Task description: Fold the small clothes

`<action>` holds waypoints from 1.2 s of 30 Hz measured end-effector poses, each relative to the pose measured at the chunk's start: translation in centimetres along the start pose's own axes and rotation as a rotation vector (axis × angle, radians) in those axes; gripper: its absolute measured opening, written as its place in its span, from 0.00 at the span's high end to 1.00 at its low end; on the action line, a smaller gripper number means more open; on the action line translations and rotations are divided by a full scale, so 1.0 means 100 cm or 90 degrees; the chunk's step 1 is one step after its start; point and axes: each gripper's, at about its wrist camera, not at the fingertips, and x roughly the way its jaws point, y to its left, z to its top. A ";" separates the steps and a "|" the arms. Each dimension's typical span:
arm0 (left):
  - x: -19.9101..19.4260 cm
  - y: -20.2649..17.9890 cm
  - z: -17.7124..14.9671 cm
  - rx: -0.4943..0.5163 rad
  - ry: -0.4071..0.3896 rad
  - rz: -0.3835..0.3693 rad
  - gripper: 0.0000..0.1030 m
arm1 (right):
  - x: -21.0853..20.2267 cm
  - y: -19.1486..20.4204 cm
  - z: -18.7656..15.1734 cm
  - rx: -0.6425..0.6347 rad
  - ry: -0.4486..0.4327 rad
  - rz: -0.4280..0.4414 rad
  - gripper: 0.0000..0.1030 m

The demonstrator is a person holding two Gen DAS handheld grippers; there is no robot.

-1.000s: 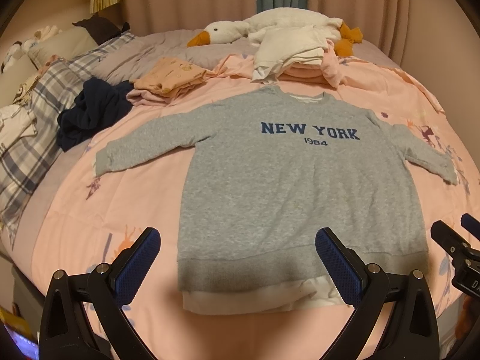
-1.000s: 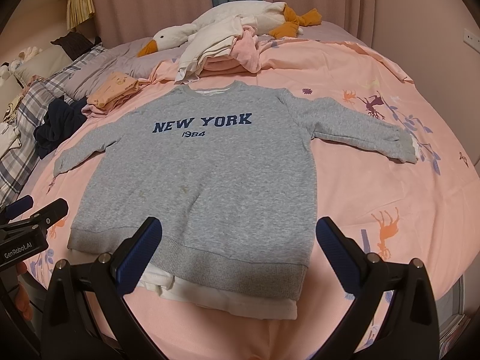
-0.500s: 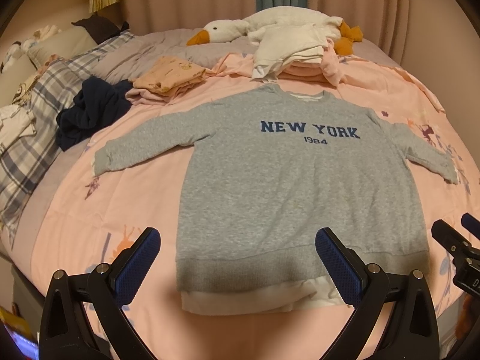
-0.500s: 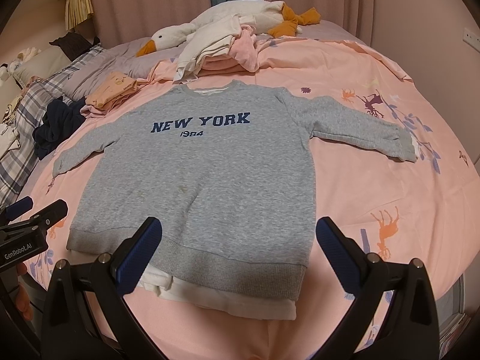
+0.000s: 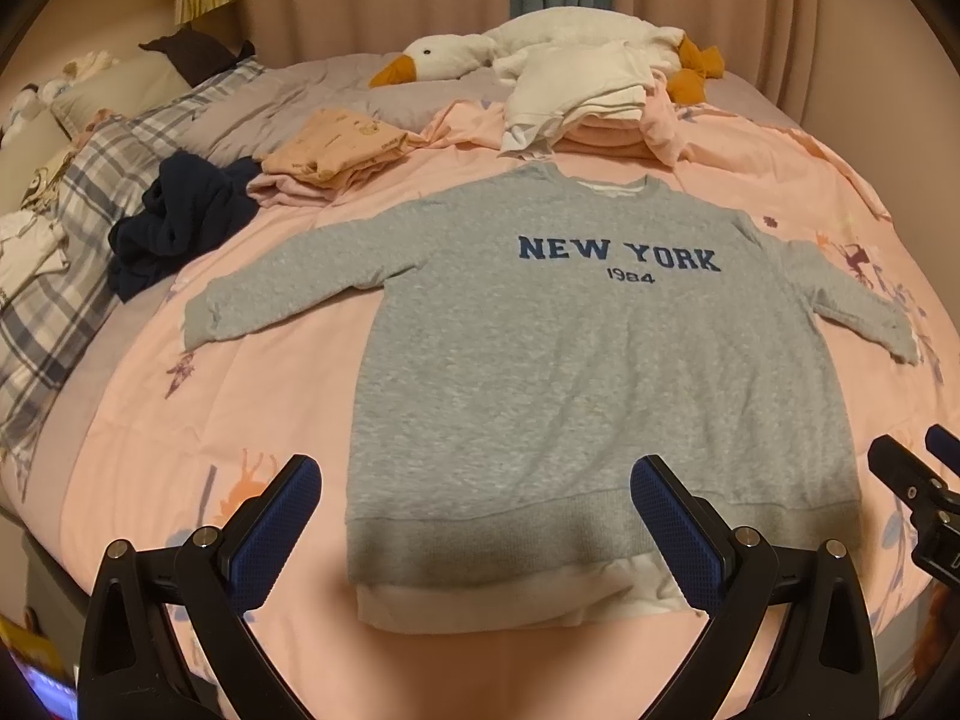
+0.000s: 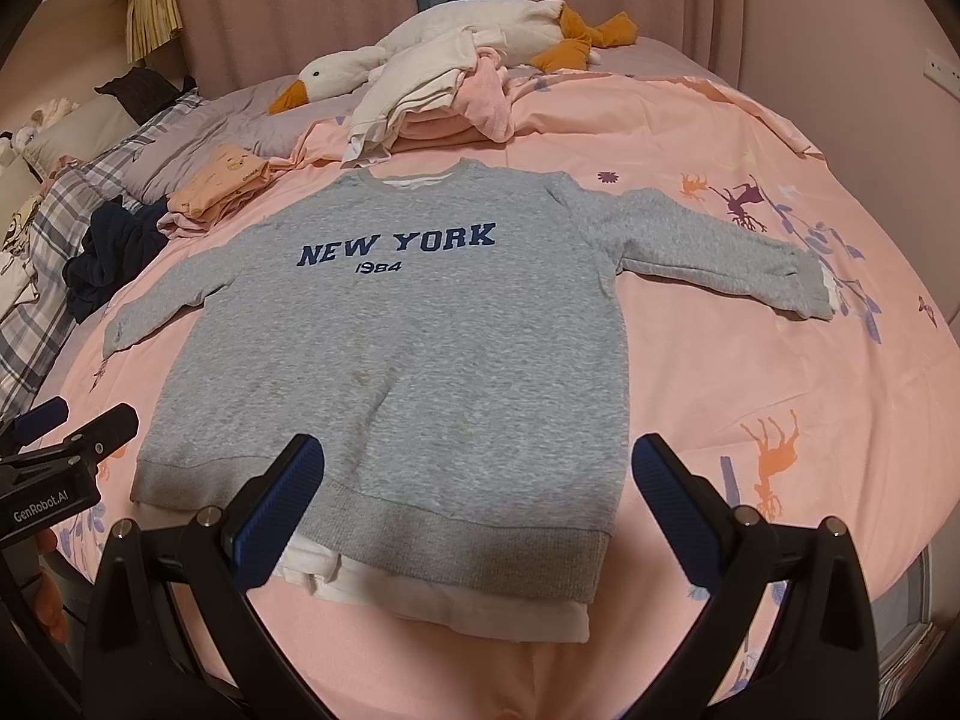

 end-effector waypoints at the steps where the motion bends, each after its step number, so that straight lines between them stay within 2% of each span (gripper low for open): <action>1: 0.002 -0.002 0.000 0.001 0.001 0.000 0.01 | 0.001 -0.002 0.000 0.003 0.002 -0.001 0.00; 4: 0.006 -0.003 0.001 0.002 0.004 -0.003 0.01 | 0.004 -0.008 0.002 0.014 0.000 0.008 0.00; 6: 0.009 -0.002 0.003 -0.006 0.005 -0.020 0.01 | 0.005 -0.016 0.002 0.035 -0.009 0.037 0.00; 9: 0.018 0.004 0.006 -0.032 0.008 -0.072 0.01 | 0.007 -0.040 0.004 0.107 -0.032 0.109 0.00; 12: 0.027 0.008 0.010 -0.064 0.010 -0.133 0.01 | 0.007 -0.069 0.003 0.181 -0.071 0.158 0.00; 17: 0.043 0.009 0.018 -0.108 0.007 -0.215 0.01 | 0.014 -0.119 -0.002 0.297 -0.104 0.217 0.00; 19: 0.053 0.007 0.024 -0.124 0.021 -0.260 0.01 | 0.023 -0.146 -0.004 0.343 -0.122 0.244 0.00; 21: 0.064 0.004 0.029 -0.138 0.042 -0.310 0.01 | 0.036 -0.172 -0.003 0.401 -0.114 0.238 0.00; 24: 0.077 0.001 0.032 -0.161 0.063 -0.353 0.01 | 0.055 -0.208 0.000 0.473 -0.106 0.200 0.00; 30: 0.097 -0.012 0.045 -0.156 0.086 -0.333 0.01 | 0.099 -0.259 0.022 0.549 -0.100 0.163 0.01; 36: 0.114 -0.014 0.058 -0.193 0.102 -0.348 0.01 | 0.129 -0.302 0.042 0.612 -0.128 0.157 0.15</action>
